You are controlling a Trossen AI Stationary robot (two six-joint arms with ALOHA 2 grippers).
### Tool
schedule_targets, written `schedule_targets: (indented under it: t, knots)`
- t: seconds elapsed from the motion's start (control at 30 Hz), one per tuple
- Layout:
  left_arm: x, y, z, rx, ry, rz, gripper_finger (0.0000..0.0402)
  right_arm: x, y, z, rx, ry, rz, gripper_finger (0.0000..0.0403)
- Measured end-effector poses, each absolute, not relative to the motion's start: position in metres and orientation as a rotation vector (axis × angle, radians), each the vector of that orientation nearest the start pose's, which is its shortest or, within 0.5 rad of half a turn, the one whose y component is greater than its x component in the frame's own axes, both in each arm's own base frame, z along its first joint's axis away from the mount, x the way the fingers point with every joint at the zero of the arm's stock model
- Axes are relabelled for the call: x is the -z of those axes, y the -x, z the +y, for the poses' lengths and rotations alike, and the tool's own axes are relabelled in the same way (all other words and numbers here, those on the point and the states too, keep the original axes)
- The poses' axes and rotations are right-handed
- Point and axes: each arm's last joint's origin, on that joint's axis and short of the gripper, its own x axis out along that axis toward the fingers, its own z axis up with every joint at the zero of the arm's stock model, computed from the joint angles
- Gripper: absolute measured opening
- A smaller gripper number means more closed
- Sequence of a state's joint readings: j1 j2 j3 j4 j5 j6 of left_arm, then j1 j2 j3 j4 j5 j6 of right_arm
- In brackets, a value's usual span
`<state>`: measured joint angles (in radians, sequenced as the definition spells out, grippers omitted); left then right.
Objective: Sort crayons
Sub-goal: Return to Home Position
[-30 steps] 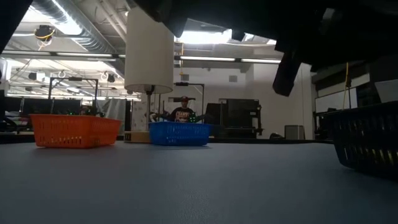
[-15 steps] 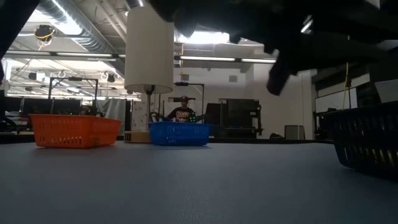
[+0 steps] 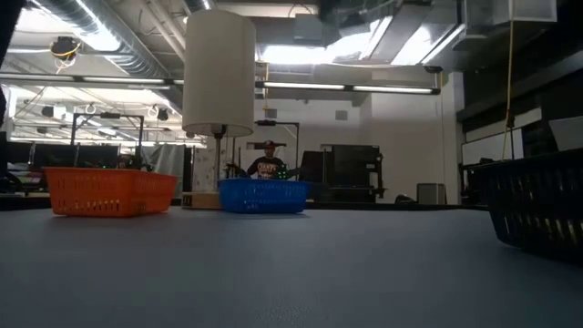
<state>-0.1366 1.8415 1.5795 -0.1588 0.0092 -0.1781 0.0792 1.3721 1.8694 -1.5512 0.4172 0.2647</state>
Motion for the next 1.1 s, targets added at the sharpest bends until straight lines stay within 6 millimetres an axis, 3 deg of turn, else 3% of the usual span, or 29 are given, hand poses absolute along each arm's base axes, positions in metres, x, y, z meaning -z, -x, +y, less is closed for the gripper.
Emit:
schedule_targets:
  t: [0.17, 0.33, 0.43, 0.57, 0.67, 0.77, 0.9, 1.1]
  knots:
    - [-0.376, -0.372, -0.042, -0.044, 0.047, 0.395, 0.0, -0.461, -0.179, 0.003, 0.425, -0.025, 0.907, 0.0195]
    - [-0.431, -0.301, -0.036, -0.131, 0.025, 0.325, 0.0, -0.465, -0.162, 0.002, 0.399, -0.053, 0.858, 0.019]
    - [-0.455, -0.254, -0.036, -0.173, 0.015, 0.293, 0.0, -0.456, -0.155, 0.002, 0.376, -0.071, 0.83, 0.0175]
    - [-0.474, -0.198, -0.037, -0.218, 0.003, 0.256, 0.0, -0.429, -0.146, 0.002, 0.367, -0.079, 0.812, 0.0146]
    - [-0.474, -0.168, -0.039, -0.224, -0.001, 0.216, 0.0, -0.403, -0.138, 0.001, 0.363, -0.088, 0.781, 0.0124]
    - [-0.46, -0.147, -0.039, -0.23, -0.009, 0.204, 0.0, -0.379, -0.131, 0.002, 0.323, -0.116, 0.722, 0.0102]
    - [-0.428, -0.127, -0.035, -0.253, 0.007, 0.205, 0.0, -0.355, -0.115, 0.002, 0.259, -0.163, 0.592, 0.0071]
    - [-0.373, -0.113, -0.03, -0.268, 0.036, 0.164, 0.0, -0.322, -0.095, 0.002, 0.13, -0.16, 0.363, 0.002]
